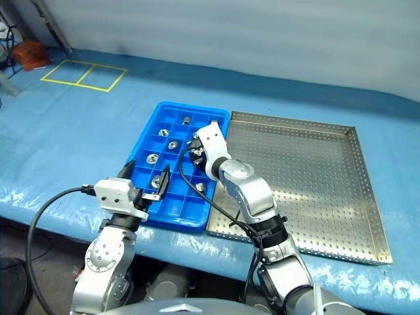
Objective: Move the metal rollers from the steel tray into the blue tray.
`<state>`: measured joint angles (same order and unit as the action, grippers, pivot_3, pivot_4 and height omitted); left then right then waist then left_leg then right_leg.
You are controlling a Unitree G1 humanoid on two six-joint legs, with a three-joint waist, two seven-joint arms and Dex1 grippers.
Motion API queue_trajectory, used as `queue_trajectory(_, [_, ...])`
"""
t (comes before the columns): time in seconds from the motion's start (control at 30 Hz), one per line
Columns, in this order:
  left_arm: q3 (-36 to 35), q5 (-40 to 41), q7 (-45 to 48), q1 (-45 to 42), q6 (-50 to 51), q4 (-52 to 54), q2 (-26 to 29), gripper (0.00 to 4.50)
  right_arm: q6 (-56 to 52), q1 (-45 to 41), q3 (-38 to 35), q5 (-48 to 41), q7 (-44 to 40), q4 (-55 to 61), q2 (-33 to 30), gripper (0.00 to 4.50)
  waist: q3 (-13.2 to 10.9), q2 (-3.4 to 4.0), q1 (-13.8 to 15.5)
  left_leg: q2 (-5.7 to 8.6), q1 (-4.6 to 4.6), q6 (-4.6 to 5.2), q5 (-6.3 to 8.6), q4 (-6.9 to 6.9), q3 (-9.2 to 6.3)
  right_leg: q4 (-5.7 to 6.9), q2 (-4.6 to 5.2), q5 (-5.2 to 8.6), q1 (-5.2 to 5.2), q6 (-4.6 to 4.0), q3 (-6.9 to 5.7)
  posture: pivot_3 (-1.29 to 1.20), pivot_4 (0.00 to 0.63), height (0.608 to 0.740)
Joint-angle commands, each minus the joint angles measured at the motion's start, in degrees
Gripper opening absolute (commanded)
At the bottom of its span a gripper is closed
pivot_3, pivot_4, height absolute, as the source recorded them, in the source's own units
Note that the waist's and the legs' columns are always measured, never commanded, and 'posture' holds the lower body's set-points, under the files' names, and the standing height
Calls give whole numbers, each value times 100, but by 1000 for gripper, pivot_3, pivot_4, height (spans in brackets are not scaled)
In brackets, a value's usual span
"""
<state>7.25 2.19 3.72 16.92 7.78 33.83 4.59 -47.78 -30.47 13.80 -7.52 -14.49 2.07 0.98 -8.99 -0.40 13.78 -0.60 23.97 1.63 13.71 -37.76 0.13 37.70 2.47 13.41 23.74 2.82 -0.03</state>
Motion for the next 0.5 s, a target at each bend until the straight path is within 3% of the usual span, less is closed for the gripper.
queue_trajectory(0.03, [32,-46,-25,19,-92,285,-37,4500,210,-80,47,-14,-64,-112,97,1714,0,0,136,0,3,-1,0,0,1,-1,-1,0,2,1,-1,534,150,740])
queue_trajectory(0.23, [110,17,93,0,-116,243,0,4500,201,58,-37,17,-11,-206,69,1714,0,0,529,2,18,-5,3,-1,3,-4,-4,2,15,1,-9,517,150,740])
queue_trajectory(0.5, [222,68,271,-143,-115,91,11,4500,-30,294,-147,6,12,309,-134,1714,3,-2,757,-1,74,-10,1,-13,14,2,-9,-2,68,4,-15,458,150,740])
